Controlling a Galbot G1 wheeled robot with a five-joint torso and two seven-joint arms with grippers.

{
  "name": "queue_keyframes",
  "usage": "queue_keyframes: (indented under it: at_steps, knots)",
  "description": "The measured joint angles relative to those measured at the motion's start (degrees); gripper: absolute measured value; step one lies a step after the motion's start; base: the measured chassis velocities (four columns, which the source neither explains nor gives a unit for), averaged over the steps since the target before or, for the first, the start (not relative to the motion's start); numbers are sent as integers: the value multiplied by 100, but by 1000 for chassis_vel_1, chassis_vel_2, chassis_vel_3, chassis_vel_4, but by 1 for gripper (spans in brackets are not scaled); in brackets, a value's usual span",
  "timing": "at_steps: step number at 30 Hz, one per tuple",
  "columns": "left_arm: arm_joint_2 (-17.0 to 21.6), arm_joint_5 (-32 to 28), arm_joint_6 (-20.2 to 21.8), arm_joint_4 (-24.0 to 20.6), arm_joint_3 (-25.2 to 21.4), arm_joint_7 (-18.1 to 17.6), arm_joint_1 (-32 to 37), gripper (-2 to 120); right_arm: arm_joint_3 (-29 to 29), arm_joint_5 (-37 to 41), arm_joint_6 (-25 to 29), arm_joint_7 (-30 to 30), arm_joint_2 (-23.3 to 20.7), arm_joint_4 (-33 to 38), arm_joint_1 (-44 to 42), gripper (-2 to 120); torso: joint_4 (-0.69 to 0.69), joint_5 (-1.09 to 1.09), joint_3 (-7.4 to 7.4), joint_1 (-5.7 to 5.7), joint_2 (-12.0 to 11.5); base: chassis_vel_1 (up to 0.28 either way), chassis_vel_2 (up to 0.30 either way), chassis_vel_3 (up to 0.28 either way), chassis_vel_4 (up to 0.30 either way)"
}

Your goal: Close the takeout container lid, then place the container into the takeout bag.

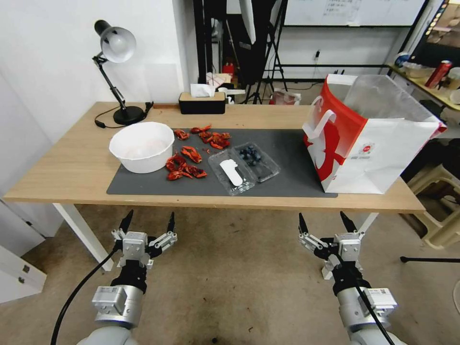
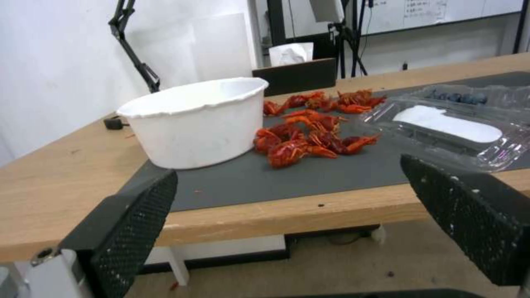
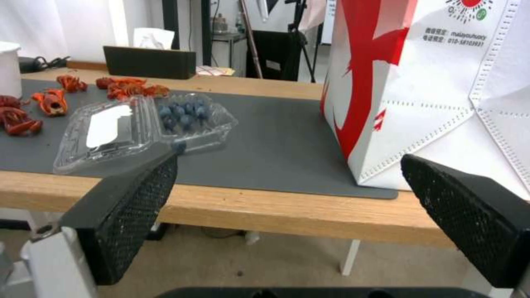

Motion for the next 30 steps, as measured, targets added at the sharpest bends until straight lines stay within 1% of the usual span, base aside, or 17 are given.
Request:
queue_keyframes:
  at_steps: [18,20,22,23,24,25,26,27,28,29,30]
  knots:
    - [0,0,0,0,0,0,0,100,0,0,0,0,0,0,0,100,0,0,0,0,0,0,0,0,0]
    - [0,-1,0,0,0,0,0,100,-7,0,-19,-3,-8,1,2,100,0,0,0,0,0,0,0,0,0]
    - [6,-32,16,-2,12,-26,0,100,-57,7,-148,-37,-58,19,15,100,-1,0,0,0,0,0,0,0,0]
    - [32,-141,94,-49,60,-137,5,100,-178,25,-432,-122,-160,66,48,100,0,0,0,0,0,0,0,0,0]
    - [32,-141,94,-49,60,-137,5,100,-178,25,-432,-122,-160,66,48,100,0,0,0,0,0,0,0,0,0]
    - [74,-303,210,-139,140,-303,12,100,-281,42,-675,-199,-252,108,78,100,1,0,0,0,0,0,0,0,0]
    - [95,-389,271,-187,182,-391,16,100,-326,48,-783,-232,-291,127,92,100,0,0,0,1,0,0,0,0,0]
    - [167,-690,494,-345,330,-703,33,100,-456,70,-1111,-332,-411,182,129,100,0,0,0,0,0,0,0,0,0]
    - [167,-690,494,-345,330,-703,33,100,-456,70,-1111,-332,-411,182,129,100,0,0,0,0,0,0,0,0,0]
    - [227,-929,670,-473,447,-949,44,100,-580,88,-1397,-420,-517,231,163,100,0,0,0,1,0,0,0,0,0]
    - [279,-1129,813,-582,539,-1156,54,100,-652,138,-1539,-479,-599,242,207,100,-1,1,0,0,0,0,0,0,0]
